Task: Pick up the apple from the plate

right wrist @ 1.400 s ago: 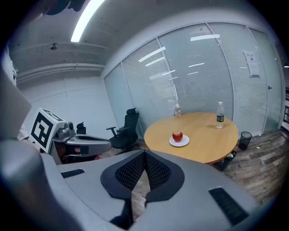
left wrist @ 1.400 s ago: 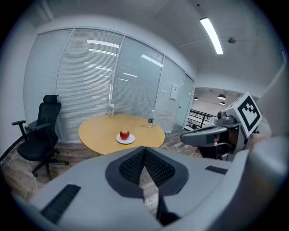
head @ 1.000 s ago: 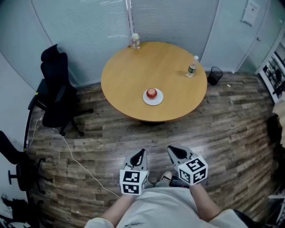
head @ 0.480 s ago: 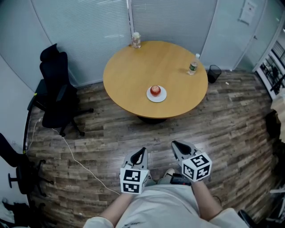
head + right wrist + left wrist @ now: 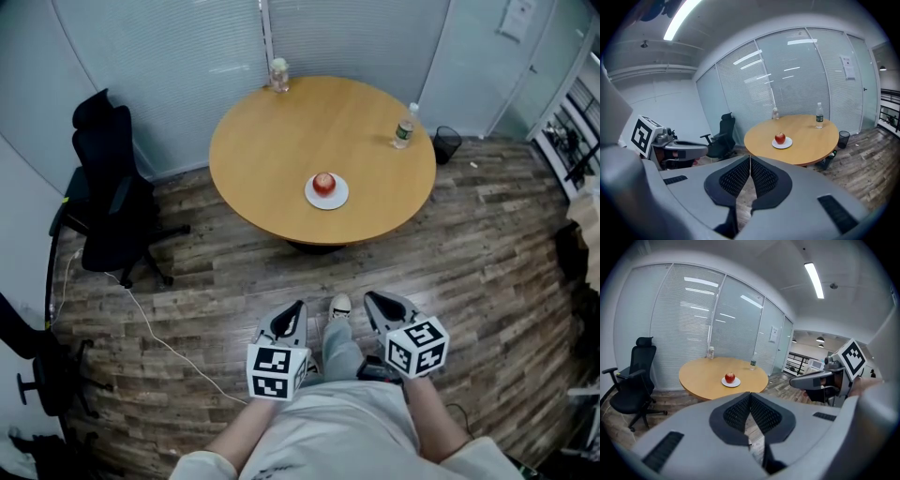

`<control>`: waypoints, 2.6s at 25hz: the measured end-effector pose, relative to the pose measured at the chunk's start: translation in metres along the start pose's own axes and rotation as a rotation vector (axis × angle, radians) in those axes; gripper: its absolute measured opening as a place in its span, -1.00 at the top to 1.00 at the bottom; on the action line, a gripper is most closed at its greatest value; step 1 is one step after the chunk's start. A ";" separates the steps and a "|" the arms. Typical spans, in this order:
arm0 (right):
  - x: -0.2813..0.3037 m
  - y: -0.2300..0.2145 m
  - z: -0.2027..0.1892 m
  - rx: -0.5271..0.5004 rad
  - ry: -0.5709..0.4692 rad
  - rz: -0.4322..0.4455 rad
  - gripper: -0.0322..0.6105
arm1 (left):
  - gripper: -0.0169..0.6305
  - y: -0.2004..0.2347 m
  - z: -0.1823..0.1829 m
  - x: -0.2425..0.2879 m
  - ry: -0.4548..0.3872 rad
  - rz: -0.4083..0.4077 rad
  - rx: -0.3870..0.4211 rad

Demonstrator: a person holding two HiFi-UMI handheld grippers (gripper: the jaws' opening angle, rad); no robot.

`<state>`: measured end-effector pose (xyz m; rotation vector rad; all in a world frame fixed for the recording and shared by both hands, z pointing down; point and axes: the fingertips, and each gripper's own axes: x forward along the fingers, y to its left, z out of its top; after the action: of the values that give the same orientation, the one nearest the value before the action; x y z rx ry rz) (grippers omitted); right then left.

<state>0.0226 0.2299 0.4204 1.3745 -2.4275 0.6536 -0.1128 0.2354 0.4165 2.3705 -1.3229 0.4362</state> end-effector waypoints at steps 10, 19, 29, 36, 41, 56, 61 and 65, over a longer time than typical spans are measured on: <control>0.069 -0.058 0.041 0.007 0.008 0.027 0.80 | 0.94 0.038 0.027 0.071 0.031 0.045 -0.022; 0.141 -0.129 0.119 -0.012 -0.023 0.085 0.80 | 0.94 0.067 0.100 0.157 0.014 0.097 -0.011; 0.174 -0.185 0.137 0.001 0.019 0.119 0.80 | 0.94 0.069 0.125 0.219 0.019 0.127 -0.033; 0.189 -0.191 0.148 0.013 0.024 0.105 0.80 | 0.94 0.081 0.135 0.238 0.036 0.104 -0.036; 0.194 -0.191 0.154 0.035 0.017 0.073 0.80 | 0.94 0.087 0.138 0.249 0.062 0.064 -0.030; 0.215 -0.195 0.146 0.079 0.053 0.012 0.80 | 0.93 0.107 0.146 0.275 0.077 -0.037 0.001; 0.224 -0.199 0.144 0.093 0.059 0.009 0.80 | 0.93 0.110 0.140 0.285 0.106 -0.042 0.011; 0.234 -0.200 0.140 0.109 0.066 0.009 0.80 | 0.93 0.114 0.136 0.293 0.114 -0.052 0.016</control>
<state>0.0725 -0.1026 0.4540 1.3604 -2.3794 0.8319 -0.0517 -0.1002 0.4491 2.3501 -1.2084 0.5596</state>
